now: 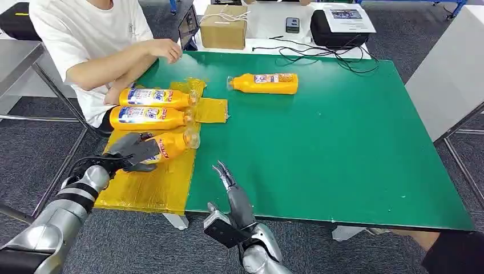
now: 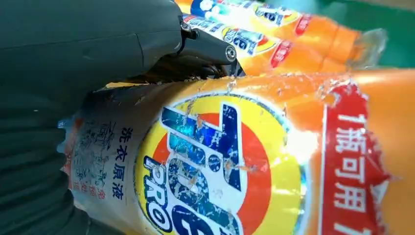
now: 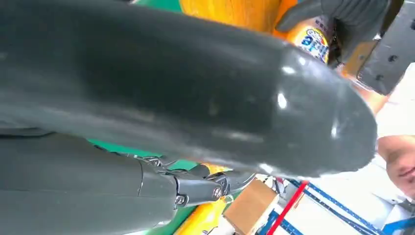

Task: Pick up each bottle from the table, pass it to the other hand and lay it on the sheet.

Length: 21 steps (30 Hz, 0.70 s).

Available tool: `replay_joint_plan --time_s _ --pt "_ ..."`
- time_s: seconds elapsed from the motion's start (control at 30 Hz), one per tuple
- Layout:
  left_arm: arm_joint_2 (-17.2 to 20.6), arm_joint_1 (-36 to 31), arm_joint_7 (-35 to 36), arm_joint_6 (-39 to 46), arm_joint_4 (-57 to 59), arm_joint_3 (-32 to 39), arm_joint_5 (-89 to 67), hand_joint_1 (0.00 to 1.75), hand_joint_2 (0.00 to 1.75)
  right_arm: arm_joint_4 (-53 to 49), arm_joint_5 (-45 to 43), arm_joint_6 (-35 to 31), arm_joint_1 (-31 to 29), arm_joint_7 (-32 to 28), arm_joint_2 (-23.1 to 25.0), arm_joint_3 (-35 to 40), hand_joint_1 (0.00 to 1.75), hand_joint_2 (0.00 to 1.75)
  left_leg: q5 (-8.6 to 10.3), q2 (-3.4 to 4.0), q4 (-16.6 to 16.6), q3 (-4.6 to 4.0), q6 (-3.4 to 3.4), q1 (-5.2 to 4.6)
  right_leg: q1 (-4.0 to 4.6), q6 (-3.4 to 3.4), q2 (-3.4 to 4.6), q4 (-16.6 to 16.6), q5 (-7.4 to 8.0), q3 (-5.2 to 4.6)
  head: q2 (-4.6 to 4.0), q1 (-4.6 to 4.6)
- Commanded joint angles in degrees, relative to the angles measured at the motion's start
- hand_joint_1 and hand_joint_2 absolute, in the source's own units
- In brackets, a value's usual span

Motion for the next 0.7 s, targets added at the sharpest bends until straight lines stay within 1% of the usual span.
replay_joint_plan --time_s 0.03,0.13,0.17,0.23,0.27,0.37,0.4,0.43,0.47,0.53,0.57,0.63,0.7 --pt "1.06 -2.01 0.43 -0.53 8.73 -3.38 -0.25 1.75 1.75 3.42 -0.32 0.38 -2.49 -0.26 -0.72 0.97 0.0 0.0 -0.05 0.03 -0.06 0.17 -0.05 0.04 0.02 -0.06 0.15 -0.06 -0.01 0.15 0.0 0.02" --pt "0.93 -3.8 1.56 -1.56 10.17 -5.34 -1.92 1.75 1.75 3.58 -0.85 1.13 -2.76 -0.49 -0.56 1.17 0.0 0.0 -0.04 0.04 -0.03 0.14 -0.05 0.04 0.02 -0.06 0.15 -0.03 -0.01 0.12 0.0 0.0" --pt "0.57 -5.67 2.65 -2.43 11.58 -6.9 -3.27 1.75 1.75 3.98 -1.18 1.45 -3.04 -0.63 -0.31 1.28 0.0 0.0 -0.06 0.05 -0.04 0.19 -0.08 0.09 0.07 -0.09 0.21 -0.05 -0.01 0.17 0.0 0.0" --pt "-0.4 -8.58 4.67 -5.32 13.71 -8.65 -4.64 1.75 1.75 4.44 -1.66 2.23 -3.4 -0.71 0.05 1.4 0.0 0.0 -0.02 -0.04 -0.01 0.11 -0.06 0.06 0.05 -0.07 0.07 -0.02 -0.01 0.11 0.0 0.0" --pt "-0.59 -9.64 4.97 -5.93 14.3 -9.97 -5.65 1.75 1.75 4.77 -1.86 2.5 -3.62 -0.81 0.2 1.48 0.0 0.0 -0.04 -0.18 0.08 0.06 -0.09 0.14 0.13 -0.11 -0.01 0.01 -0.04 0.12 0.0 0.0" --pt "-1.87 -11.69 5.45 -7.95 15.68 -11.99 -6.75 1.75 1.75 5.63 -2.57 2.63 -4.03 -1.16 0.67 1.33 0.0 0.0 0.0 -0.11 0.02 0.09 -0.1 0.1 0.1 -0.19 0.04 -0.02 0.05 0.1 0.0 0.0" --pt "-2.17 -11.86 5.09 -9.19 15.88 -12.14 -6.38 1.55 1.75 5.88 -2.63 2.55 -4.16 -1.25 0.75 1.37 0.0 0.0 0.02 -0.11 0.02 0.07 -0.1 0.09 0.08 -0.17 0.0 -0.01 0.05 0.08 0.0 0.0" --pt "-2.36 -11.8 4.72 -10.01 15.84 -11.98 -5.79 0.73 1.75 6.11 -2.73 2.5 -4.27 -1.37 0.83 1.36 0.0 0.0 0.05 -0.1 0.0 0.06 -0.08 0.03 0.04 -0.16 -0.03 -0.01 0.06 0.04 0.0 0.02" --pt "-2.75 -11.61 4.55 -12.25 16.17 -11.3 -4.42 0.19 1.75 6.53 -2.92 2.53 -4.48 -1.44 1.01 1.3 0.0 0.0 0.02 -0.15 0.01 0.09 -0.1 0.08 0.08 -0.18 -0.04 -0.02 0.04 0.1 0.0 0.02" --pt "-2.95 -10.77 2.89 -14.87 15.29 -10.7 -0.88 0.0 1.75 7.87 -3.37 2.32 -5.1 -1.92 1.36 1.43 0.0 0.0 0.0 -0.12 0.01 0.12 -0.11 0.1 0.09 -0.18 0.02 -0.04 0.03 0.12 0.0 0.02" --pt "-3.28 -10.73 2.65 -16.69 15.6 -9.78 0.87 0.0 1.75 8.2 -3.47 2.36 -5.28 -2.04 1.43 1.48 0.0 0.0 0.01 -0.07 0.0 0.11 -0.1 0.06 0.05 -0.17 0.04 -0.02 0.04 0.1 0.0 0.02" --pt "-2.83 -10.6 0.3 -18.98 14.05 -10.83 4.16 0.0 1.75 9.31 -4.12 2.3 -5.9 -2.73 1.69 1.63 0.0 0.0 -0.01 -0.07 -0.02 0.13 -0.1 0.06 0.05 -0.17 0.07 -0.05 0.03 0.13 0.0 0.02" --pt "-2.61 -10.8 -0.93 -18.02 12.24 -12.38 4.28 0.0 1.75 9.55 -4.33 2.04 -5.98 -2.82 1.68 1.51 0.0 0.0 -0.03 -0.11 0.04 0.08 -0.11 0.1 0.09 -0.19 0.05 -0.03 0.02 0.12 0.0 0.02"
